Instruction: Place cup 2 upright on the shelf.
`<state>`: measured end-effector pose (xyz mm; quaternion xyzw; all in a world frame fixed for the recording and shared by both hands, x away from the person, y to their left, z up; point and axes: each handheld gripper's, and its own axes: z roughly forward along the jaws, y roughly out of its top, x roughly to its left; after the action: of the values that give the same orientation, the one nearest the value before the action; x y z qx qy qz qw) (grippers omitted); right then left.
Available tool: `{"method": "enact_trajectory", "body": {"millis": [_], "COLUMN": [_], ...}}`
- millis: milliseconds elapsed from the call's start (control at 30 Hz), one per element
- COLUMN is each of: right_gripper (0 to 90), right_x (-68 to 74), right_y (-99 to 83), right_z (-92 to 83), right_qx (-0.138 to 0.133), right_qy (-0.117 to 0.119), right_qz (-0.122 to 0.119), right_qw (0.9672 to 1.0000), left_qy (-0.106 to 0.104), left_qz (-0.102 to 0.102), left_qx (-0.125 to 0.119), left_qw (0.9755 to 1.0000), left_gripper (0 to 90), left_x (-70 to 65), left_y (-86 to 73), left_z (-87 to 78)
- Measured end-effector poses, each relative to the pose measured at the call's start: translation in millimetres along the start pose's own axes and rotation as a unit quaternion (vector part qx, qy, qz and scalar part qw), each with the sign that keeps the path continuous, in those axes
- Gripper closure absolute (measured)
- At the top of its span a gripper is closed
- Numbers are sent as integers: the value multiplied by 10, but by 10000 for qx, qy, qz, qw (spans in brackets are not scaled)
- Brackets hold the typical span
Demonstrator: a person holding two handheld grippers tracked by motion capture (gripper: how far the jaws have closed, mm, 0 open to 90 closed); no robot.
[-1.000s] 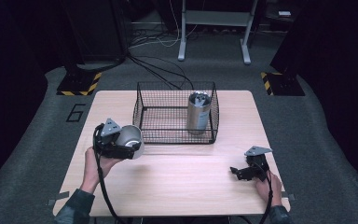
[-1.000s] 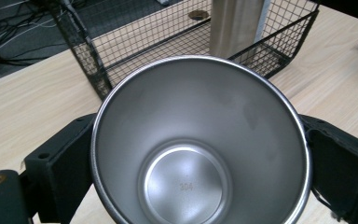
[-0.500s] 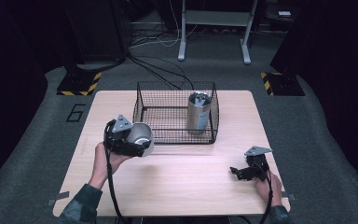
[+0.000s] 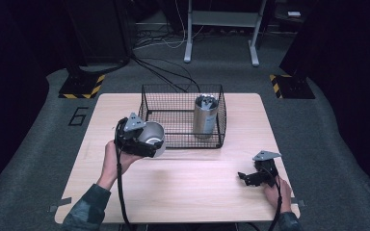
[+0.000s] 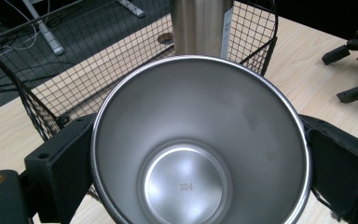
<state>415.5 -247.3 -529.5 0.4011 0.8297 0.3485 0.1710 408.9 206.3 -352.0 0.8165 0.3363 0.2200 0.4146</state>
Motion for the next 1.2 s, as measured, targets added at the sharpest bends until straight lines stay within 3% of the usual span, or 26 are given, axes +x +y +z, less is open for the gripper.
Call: {"method": "enact_trajectory", "body": {"millis": [267,733,1200], "right_gripper": [0,0,0], "right_x": [2,1,1], "right_y": [-1,-2,-1], "right_z": [-1,0,-2], "right_qx": [6,-2,11], "right_qy": [-8,-11,-16], "right_qz": [15,4,6], "right_qw": [10000,10000,10000], "left_qy": [14,98,156], "left_qz": [50,-95,-61], "left_qx": [11,-2,55], "left_qw": [10000,9999,9998], "left_gripper": [60,60,60], "left_x": [40,182,260], "left_y": [129,284,466], "left_z": [83,308,463]}}
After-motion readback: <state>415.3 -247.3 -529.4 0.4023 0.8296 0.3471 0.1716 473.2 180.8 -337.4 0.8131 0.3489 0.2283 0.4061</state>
